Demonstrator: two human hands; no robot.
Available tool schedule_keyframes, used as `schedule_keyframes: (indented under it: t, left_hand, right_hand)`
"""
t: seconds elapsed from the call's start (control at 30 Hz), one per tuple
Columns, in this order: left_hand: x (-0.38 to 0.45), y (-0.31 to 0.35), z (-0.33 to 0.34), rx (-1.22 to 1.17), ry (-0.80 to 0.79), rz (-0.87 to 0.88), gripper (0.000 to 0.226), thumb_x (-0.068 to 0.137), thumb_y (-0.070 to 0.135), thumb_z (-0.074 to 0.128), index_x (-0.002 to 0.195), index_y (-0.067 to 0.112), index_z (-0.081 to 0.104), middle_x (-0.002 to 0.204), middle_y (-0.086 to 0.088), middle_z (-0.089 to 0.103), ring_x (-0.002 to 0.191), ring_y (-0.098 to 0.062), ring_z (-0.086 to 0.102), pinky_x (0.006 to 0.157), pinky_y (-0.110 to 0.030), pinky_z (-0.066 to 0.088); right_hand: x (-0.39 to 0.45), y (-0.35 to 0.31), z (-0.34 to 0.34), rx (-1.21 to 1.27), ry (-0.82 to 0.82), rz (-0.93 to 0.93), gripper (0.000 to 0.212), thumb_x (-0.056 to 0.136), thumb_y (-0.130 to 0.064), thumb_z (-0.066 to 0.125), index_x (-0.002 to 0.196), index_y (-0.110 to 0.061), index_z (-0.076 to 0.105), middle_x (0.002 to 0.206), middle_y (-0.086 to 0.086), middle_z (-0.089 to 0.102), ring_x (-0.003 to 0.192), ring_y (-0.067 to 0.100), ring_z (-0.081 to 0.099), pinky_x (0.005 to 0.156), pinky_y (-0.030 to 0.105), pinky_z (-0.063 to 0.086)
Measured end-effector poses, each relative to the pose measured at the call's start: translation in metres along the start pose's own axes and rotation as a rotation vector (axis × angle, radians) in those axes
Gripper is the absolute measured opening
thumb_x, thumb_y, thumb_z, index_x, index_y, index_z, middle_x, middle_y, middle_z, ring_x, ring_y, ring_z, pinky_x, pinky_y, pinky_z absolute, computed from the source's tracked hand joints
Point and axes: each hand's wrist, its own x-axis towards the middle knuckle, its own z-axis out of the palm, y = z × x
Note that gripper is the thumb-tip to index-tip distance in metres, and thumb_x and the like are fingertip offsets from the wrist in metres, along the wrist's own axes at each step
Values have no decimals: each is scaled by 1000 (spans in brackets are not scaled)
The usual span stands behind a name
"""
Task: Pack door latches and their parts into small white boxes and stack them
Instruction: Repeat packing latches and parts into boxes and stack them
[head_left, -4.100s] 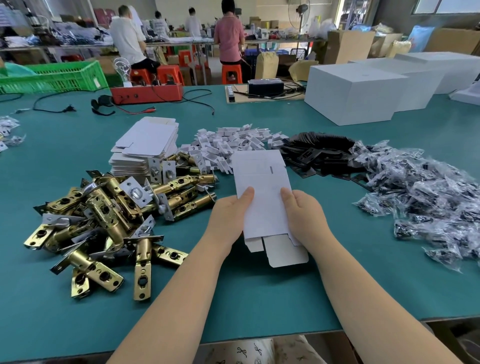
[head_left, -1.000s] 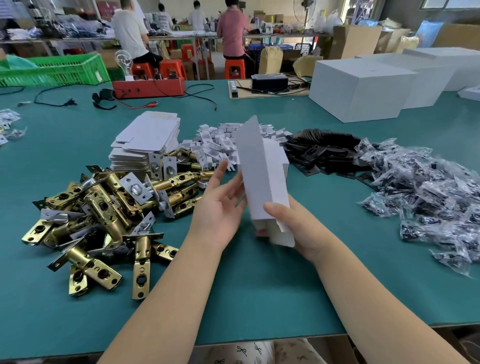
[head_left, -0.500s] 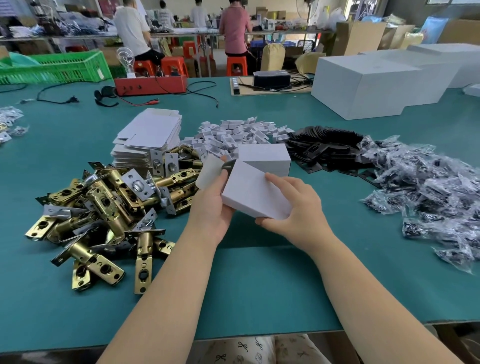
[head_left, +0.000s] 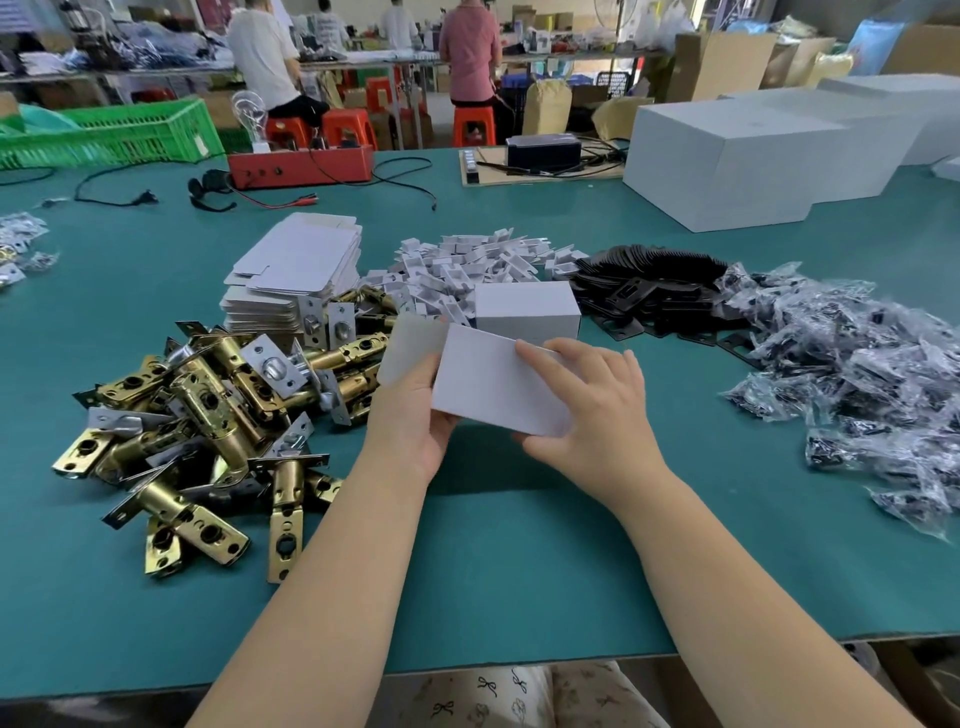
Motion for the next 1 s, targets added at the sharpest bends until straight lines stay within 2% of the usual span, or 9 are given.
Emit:
schedule_keyframes:
  t: [0.07, 0.17, 0.27, 0.4, 0.47, 0.53, 0.67, 0.83, 1.0]
  left_hand:
    - [0, 1, 0, 161, -79, 134, 24, 90, 13, 61, 111, 20, 70, 88, -1, 70, 81, -15, 65, 67, -31, 54]
    - [-3, 2, 0, 372, -187, 189, 24, 86, 38, 57, 103, 49, 71, 93, 6, 73, 88, -12, 66, 80, -34, 54]
    - [-1, 1, -3, 461, -274, 195, 56, 84, 57, 48, 137, 40, 51, 121, 5, 67, 109, -13, 64, 85, -32, 56]
    - [-2, 4, -9, 532, -432, 182, 72, 67, 92, 35, 132, 60, 43, 135, 14, 57, 114, -14, 61, 79, -34, 56]
    - [-4, 7, -7, 567, -431, 106, 54, 72, 89, 32, 120, 67, 48, 130, 12, 60, 111, -20, 61, 70, -30, 55]
    - [-3, 7, -4, 557, -357, 69, 28, 83, 68, 45, 110, 66, 53, 128, 4, 57, 110, -26, 57, 63, -31, 55]
    - [2, 2, -5, 513, -251, 88, 43, 99, 27, 49, 138, 45, 46, 127, -1, 55, 94, -22, 59, 58, -33, 56]
    - [4, 2, -2, 356, -202, 39, 31, 104, 29, 41, 132, 29, 54, 118, -7, 61, 100, -28, 65, 60, -40, 58]
    - [5, 6, -6, 321, -284, 8, 28, 106, 32, 34, 117, 31, 60, 99, 1, 74, 84, -17, 72, 59, -37, 58]
  right_hand:
    - [1, 2, -2, 52, -36, 50, 82, 66, -30, 81, 139, -37, 45, 134, -1, 47, 124, 26, 39, 114, 55, 6]
    - [1, 7, -3, 119, -66, 96, 81, 69, -35, 80, 140, -41, 41, 135, -5, 45, 124, 18, 37, 115, 53, 4]
    - [1, 9, -4, 237, -60, 114, 81, 68, -34, 81, 139, -41, 42, 130, -9, 46, 106, 4, 31, 112, 52, 14]
    - [2, 11, -6, 239, -61, 118, 81, 67, -31, 82, 139, -38, 44, 130, -7, 47, 105, 5, 29, 111, 49, 19]
    - [2, 12, -7, 178, -70, 111, 81, 67, -30, 82, 139, -36, 45, 133, -4, 47, 116, 18, 36, 111, 47, 18]
    - [3, 12, -6, 131, -78, 105, 81, 67, -29, 82, 138, -36, 45, 134, -2, 47, 120, 23, 37, 111, 46, 18]
    - [3, 9, -4, 108, -76, 100, 78, 66, -27, 81, 137, -35, 48, 134, -2, 47, 120, 23, 36, 112, 44, 16]
    - [4, 10, -6, 155, -42, 96, 77, 65, -23, 81, 135, -33, 51, 133, -3, 49, 119, 23, 38, 108, 32, 19]
    - [4, 12, -6, 173, -29, 93, 76, 64, -20, 81, 133, -32, 53, 131, -5, 50, 119, 20, 38, 100, 22, 16]
